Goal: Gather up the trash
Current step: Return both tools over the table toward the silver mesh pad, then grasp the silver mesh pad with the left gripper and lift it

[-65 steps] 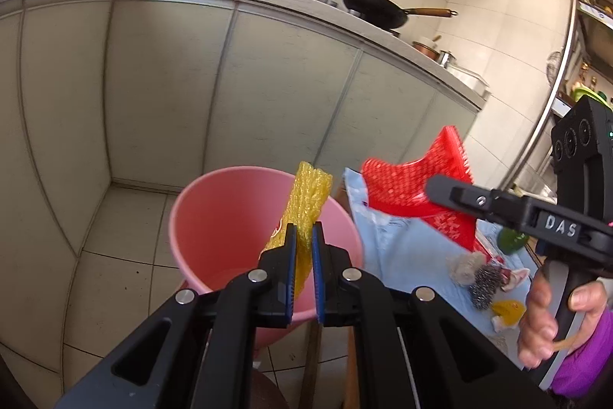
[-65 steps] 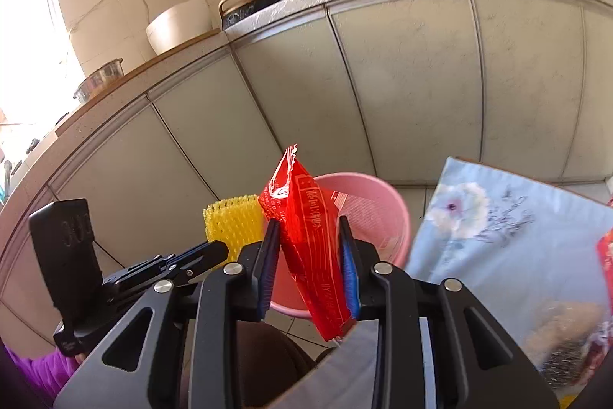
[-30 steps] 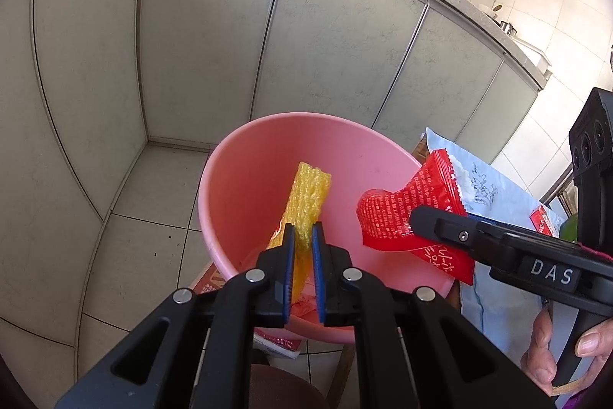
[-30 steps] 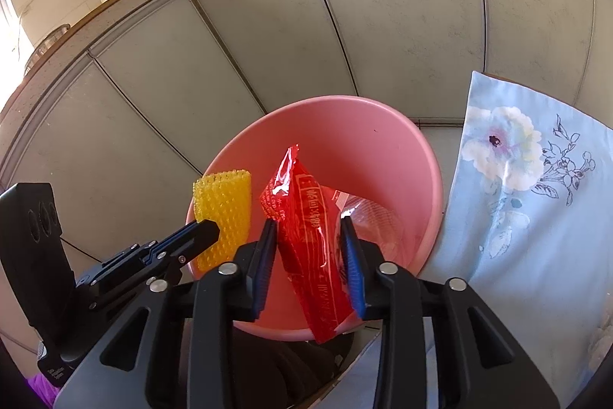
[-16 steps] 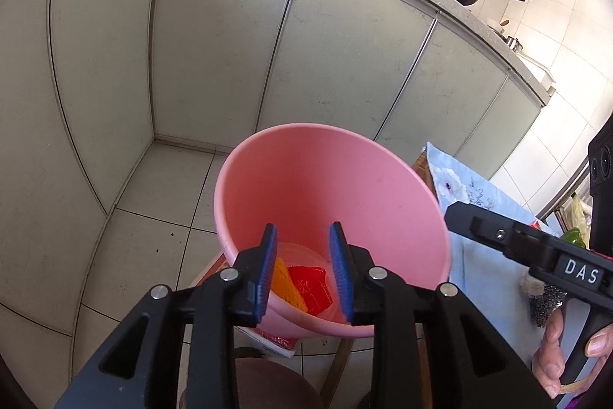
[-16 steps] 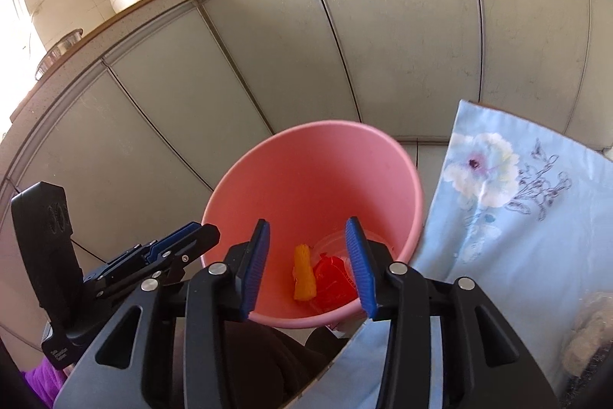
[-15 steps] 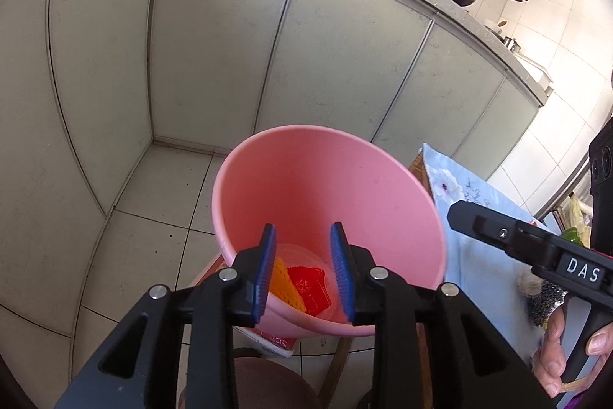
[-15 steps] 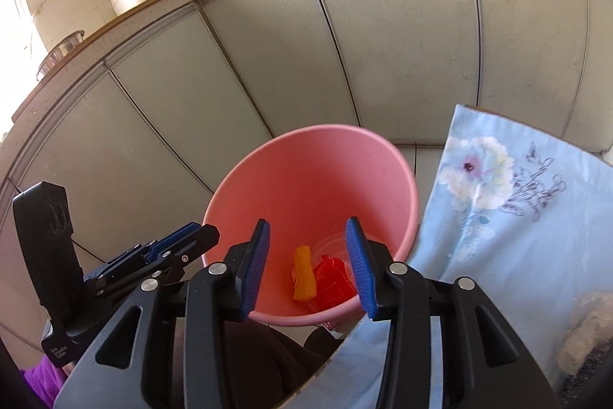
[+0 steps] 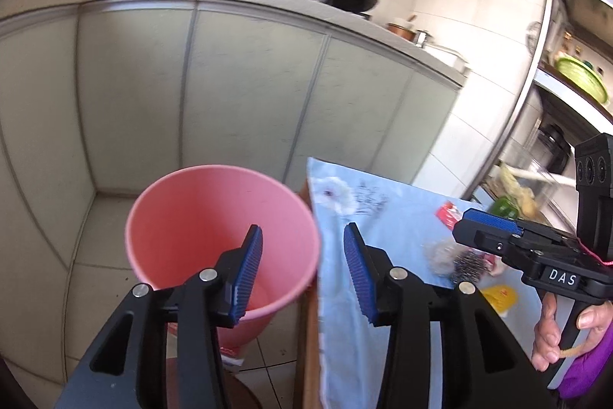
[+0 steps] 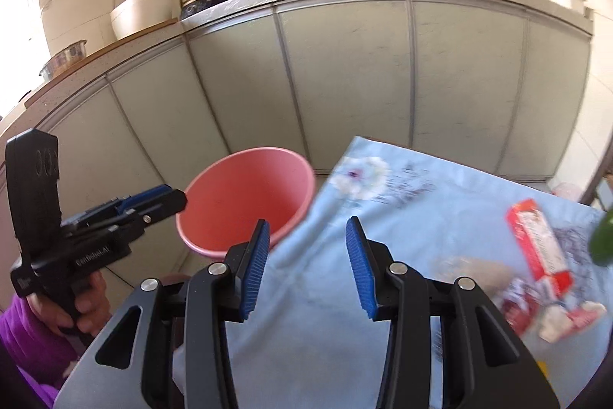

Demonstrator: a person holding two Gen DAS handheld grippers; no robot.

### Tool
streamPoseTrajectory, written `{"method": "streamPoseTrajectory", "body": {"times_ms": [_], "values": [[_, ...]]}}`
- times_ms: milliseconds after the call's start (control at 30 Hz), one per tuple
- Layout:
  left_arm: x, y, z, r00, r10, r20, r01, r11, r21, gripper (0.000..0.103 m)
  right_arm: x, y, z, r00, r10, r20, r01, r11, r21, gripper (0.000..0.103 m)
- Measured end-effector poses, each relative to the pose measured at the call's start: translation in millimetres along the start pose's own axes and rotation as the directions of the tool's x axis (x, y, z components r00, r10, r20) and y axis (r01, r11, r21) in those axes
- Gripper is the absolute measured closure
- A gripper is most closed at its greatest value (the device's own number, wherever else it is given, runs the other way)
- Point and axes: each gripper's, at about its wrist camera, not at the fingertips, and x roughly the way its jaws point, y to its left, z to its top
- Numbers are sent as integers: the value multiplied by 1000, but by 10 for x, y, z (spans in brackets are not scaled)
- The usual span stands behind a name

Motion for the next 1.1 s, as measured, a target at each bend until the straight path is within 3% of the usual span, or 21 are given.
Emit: {"method": "streamPoseTrajectory", "body": {"times_ms": [200, 367, 500, 633, 833, 1100], "values": [[16, -527, -50, 992, -116, -39, 120, 986, 115, 58, -541, -563, -331, 992, -127, 14, 125, 988, 86, 61], [125, -957, -227, 969, -202, -139, 227, 955, 191, 58, -840, -947, -654, 979, -204, 1, 200, 965, 168, 61], [252, -1220, -442, 934, -257, -246, 311, 926, 212, 58, -992, -1182, -945, 970, -241, -20, 239, 942, 236, 61], [380, -1439, -670, 879, -305, -366, 394, 897, 200, 58, -1042, -1311, -1146, 969, -246, -27, 243, 927, 284, 61], [566, -1695, -929, 810, -312, -497, 459, 864, 205, 58, -1083, -1358, -1351, 970, -240, -31, 238, 926, 292, 61], [840, -1873, -1127, 766, -257, -589, 438, 880, 185, 58, -1104, -1434, -1517, 969, -241, -44, 243, 922, 301, 61]]}}
